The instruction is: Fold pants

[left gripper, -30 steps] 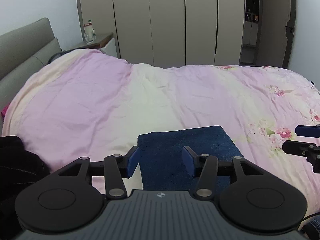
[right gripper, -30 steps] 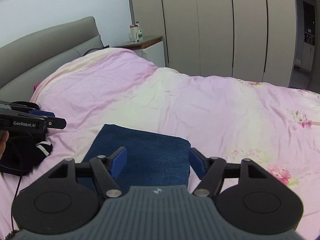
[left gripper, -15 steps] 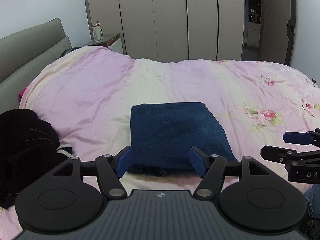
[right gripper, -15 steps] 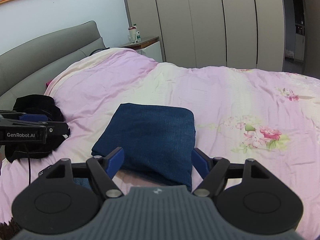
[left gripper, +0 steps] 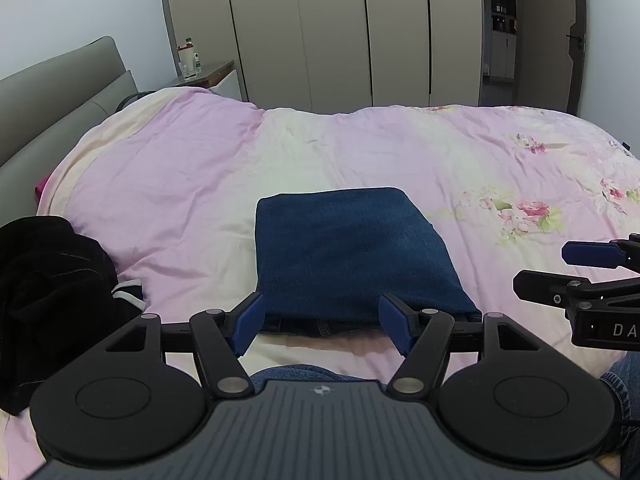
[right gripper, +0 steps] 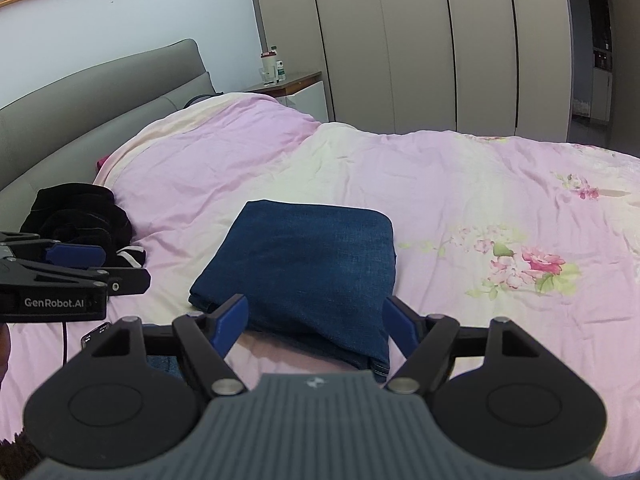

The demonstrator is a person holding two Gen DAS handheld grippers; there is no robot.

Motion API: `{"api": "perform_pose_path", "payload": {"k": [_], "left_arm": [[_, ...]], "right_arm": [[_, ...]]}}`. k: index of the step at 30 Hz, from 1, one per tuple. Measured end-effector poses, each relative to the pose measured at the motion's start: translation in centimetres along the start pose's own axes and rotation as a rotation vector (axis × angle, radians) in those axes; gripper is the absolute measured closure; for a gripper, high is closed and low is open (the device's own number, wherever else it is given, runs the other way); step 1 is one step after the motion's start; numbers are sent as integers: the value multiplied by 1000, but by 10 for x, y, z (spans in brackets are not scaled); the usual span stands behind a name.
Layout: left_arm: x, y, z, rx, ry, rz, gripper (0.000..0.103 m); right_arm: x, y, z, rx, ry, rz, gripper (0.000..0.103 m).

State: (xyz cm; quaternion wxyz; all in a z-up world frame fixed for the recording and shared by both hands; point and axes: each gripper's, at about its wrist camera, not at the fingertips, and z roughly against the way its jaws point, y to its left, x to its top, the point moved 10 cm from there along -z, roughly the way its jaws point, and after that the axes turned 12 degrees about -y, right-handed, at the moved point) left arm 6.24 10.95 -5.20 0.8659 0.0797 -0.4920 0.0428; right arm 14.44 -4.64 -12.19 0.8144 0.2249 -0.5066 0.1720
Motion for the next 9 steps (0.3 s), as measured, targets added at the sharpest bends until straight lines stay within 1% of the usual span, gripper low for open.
{"api": "perform_pose_path", "payload": {"k": [9], "left_arm": [[0,1,0,2,-11,-4,26]], "right_arm": [[-1,0,0,3,4,-3,32]]}}
